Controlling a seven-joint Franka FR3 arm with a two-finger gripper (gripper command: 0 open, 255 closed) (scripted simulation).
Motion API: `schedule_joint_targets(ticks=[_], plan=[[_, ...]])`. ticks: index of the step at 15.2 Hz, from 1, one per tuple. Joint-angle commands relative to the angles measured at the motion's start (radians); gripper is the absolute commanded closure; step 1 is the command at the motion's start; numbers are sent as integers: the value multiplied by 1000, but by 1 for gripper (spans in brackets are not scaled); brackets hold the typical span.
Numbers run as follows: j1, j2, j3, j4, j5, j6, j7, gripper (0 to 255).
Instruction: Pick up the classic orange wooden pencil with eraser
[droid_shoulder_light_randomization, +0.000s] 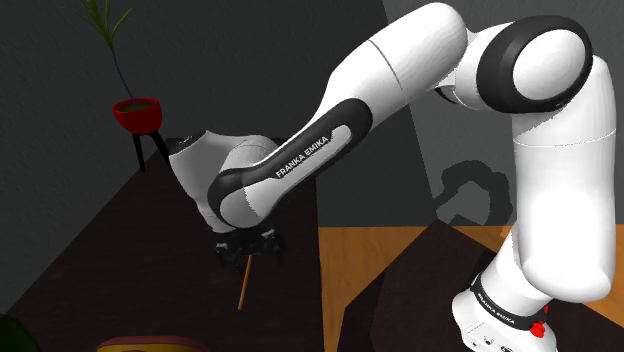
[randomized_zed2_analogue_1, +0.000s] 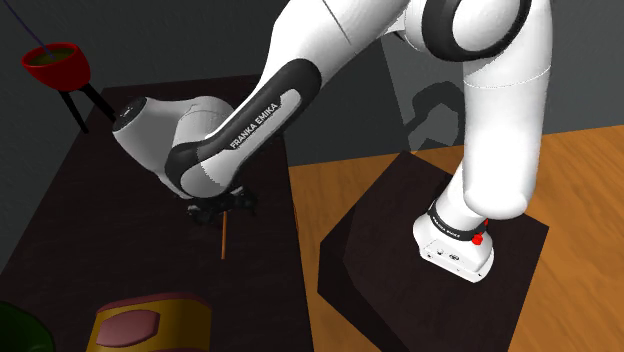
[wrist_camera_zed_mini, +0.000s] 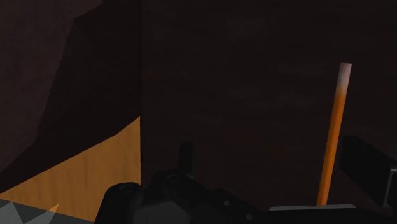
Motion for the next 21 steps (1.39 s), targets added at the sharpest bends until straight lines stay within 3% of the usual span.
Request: schedule_joint_targets(ticks=[1, 5, 14, 15, 21], plan=[[46, 83, -24, 92, -31, -20, 49, 0], [134, 245, -72, 287, -74, -61, 114, 0], [148, 303, -94, 277, -99, 4, 124, 0], [148, 304, -95, 278, -100, 4, 123, 255], [149, 305, -95, 279, -100, 4, 124, 255]])
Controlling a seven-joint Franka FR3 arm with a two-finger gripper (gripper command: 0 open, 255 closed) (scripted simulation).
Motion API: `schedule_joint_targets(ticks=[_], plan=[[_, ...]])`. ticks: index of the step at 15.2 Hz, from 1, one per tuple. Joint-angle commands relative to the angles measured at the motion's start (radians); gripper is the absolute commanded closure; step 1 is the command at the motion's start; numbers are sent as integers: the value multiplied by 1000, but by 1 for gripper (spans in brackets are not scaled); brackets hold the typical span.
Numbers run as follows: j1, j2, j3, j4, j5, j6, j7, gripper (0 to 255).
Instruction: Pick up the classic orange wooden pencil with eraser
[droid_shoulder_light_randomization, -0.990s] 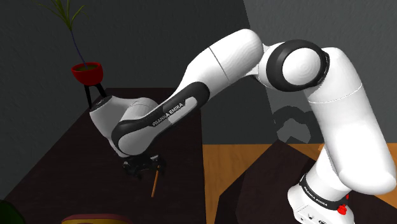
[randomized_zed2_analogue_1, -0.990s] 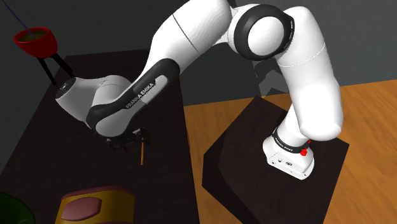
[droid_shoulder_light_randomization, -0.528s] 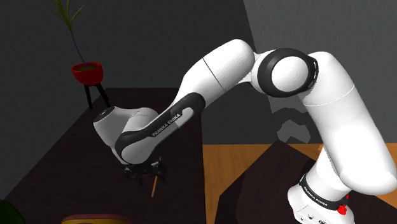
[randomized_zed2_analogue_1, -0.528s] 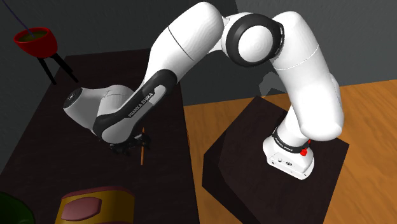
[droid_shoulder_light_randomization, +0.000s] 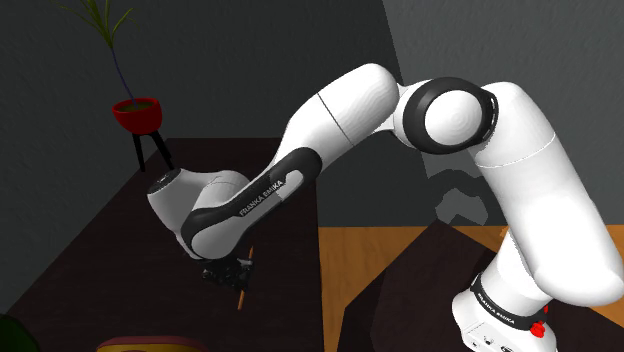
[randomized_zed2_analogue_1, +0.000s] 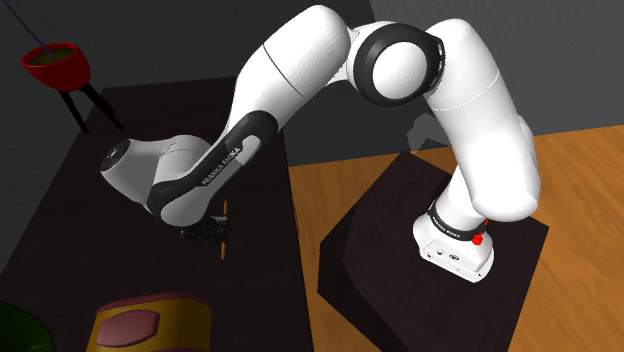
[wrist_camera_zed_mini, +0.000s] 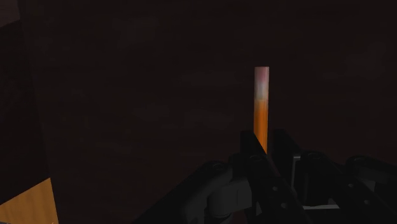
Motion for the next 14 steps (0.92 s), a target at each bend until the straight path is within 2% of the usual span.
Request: schedule_joint_targets(ticks=[1, 14], plan=[[0, 1, 0, -1, 0, 0, 0, 255], [-19, -84, 30, 17, 38, -97, -14, 255]])
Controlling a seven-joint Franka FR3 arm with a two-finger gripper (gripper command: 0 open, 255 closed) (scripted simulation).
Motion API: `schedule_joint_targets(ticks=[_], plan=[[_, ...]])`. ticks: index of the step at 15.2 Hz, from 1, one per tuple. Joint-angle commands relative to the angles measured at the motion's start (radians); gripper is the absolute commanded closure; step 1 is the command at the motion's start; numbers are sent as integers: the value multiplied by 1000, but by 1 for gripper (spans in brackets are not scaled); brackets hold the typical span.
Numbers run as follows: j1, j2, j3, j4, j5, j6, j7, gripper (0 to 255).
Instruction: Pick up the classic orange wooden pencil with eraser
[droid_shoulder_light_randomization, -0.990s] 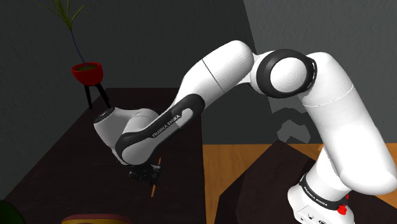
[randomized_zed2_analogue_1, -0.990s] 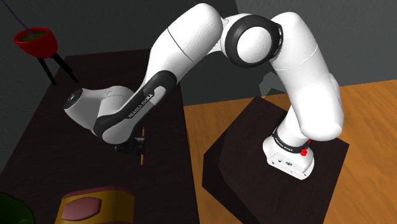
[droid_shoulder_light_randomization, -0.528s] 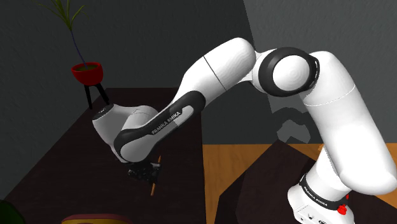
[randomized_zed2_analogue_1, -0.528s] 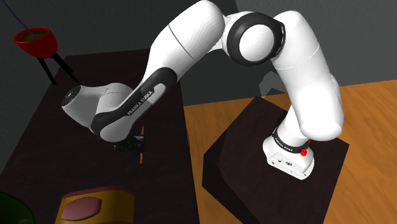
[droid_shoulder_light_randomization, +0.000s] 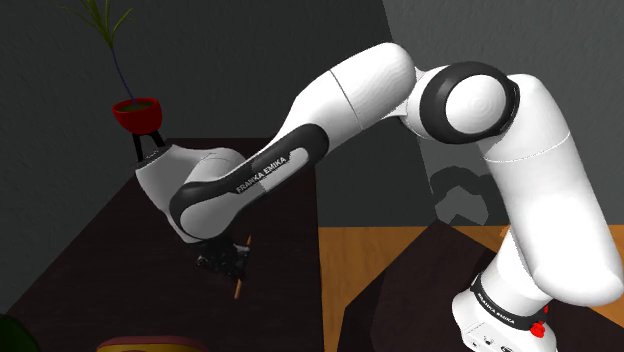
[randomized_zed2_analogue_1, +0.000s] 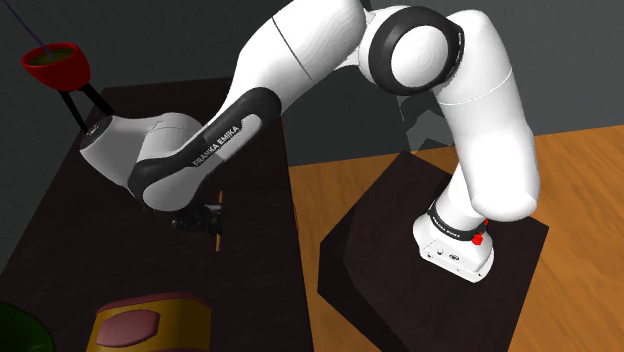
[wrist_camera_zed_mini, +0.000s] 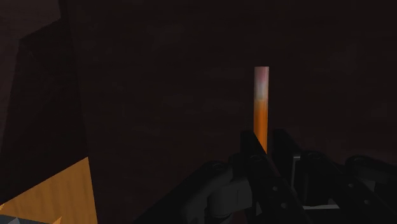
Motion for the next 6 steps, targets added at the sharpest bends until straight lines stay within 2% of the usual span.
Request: schedule_joint_targets(ticks=[1, 6], plan=[[-2, -13, 5, 8, 6, -19, -3, 255], [-5, -33, 12, 20, 16, -50, -7, 255]])
